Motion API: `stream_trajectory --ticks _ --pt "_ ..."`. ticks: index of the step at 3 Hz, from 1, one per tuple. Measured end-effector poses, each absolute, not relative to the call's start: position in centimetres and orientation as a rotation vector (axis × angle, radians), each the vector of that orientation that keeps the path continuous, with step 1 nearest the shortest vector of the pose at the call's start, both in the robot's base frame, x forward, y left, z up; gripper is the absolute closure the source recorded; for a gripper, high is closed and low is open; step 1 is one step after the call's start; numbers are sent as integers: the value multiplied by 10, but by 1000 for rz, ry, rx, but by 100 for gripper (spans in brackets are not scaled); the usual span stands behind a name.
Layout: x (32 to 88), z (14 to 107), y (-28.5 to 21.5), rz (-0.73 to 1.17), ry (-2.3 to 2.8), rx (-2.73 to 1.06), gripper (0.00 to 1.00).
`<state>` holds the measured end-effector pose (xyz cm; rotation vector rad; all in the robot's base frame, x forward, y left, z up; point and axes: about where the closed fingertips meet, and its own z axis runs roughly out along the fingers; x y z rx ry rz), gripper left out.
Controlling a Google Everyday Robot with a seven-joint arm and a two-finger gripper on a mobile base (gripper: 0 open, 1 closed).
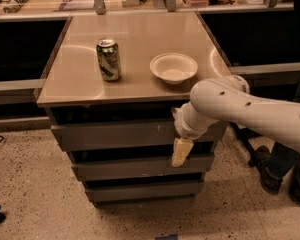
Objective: Open top drawer
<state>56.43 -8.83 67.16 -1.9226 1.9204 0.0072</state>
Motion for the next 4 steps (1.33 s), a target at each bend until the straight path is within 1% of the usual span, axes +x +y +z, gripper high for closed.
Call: stream_trajectory --ticks 1,3,4 --pt "594 632 -65 71 1902 -1996 0" --pt "586 638 -63 100 1919 -2058 0" --pt "572 645 -65 156 1956 -2138 0"
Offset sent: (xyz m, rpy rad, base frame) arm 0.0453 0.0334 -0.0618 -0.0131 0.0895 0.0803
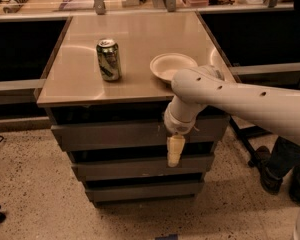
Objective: Open top drawer
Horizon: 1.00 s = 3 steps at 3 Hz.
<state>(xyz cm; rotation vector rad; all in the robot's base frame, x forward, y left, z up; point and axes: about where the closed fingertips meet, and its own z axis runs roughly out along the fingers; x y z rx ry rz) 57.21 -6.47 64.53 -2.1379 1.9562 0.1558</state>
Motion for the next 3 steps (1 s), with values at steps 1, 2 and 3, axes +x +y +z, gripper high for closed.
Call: stream_trajectory --ticks 1,2,3 --pt "554 651 -69 218 1992 -2206 0" --pt "533 653 -75 292 2031 -2264 0" --pt "510 661 -81 359 2066 -2316 0"
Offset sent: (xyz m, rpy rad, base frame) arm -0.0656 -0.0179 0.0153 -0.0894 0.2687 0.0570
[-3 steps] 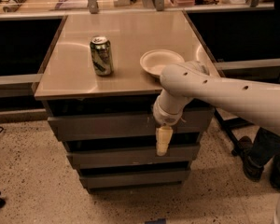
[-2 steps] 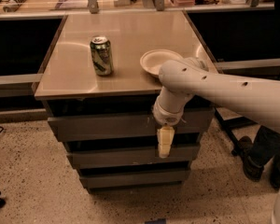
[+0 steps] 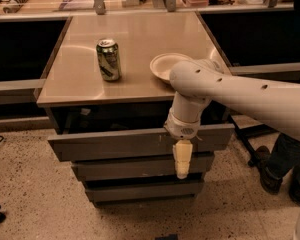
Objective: Open top drawer
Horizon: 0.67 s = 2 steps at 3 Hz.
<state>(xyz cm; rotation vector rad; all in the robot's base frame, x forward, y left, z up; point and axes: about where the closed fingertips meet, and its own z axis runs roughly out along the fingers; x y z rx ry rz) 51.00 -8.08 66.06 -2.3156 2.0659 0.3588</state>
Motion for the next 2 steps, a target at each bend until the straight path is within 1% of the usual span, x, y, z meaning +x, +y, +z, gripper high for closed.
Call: stream_trajectory --ticks 1,2 --pt "485 674 -82 428 2090 -2366 0" --pt "454 680 -84 545 2129 -2429 0"
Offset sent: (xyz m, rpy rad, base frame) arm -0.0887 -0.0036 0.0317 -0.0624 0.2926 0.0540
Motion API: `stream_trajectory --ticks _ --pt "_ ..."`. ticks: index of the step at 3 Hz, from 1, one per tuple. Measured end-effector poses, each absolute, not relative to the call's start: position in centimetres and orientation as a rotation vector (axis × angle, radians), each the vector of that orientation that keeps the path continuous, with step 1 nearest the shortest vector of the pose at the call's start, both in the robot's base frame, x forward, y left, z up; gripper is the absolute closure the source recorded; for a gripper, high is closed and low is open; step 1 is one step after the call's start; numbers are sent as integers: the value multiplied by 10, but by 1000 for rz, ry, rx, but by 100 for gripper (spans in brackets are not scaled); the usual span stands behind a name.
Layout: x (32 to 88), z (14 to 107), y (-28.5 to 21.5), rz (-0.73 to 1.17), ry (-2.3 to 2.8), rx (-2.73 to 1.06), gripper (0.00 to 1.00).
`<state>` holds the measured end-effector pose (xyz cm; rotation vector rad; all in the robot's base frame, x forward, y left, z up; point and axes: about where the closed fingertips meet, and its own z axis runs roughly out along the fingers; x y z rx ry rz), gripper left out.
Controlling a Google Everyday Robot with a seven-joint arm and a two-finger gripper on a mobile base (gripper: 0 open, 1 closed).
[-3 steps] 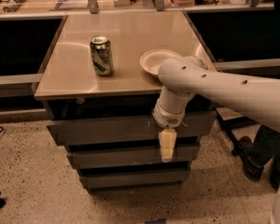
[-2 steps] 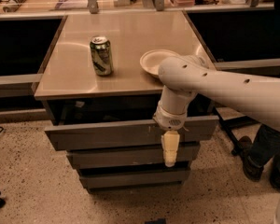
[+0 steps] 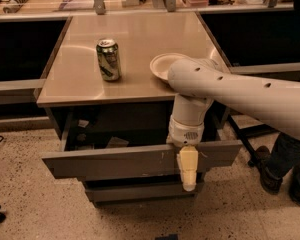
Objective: Open top drawer
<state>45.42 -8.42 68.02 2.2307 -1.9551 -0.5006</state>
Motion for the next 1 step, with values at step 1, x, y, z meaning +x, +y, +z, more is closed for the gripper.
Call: stream_trajectory --ticks 1 --pt "454 680 -84 -501 -1955 2231 0"
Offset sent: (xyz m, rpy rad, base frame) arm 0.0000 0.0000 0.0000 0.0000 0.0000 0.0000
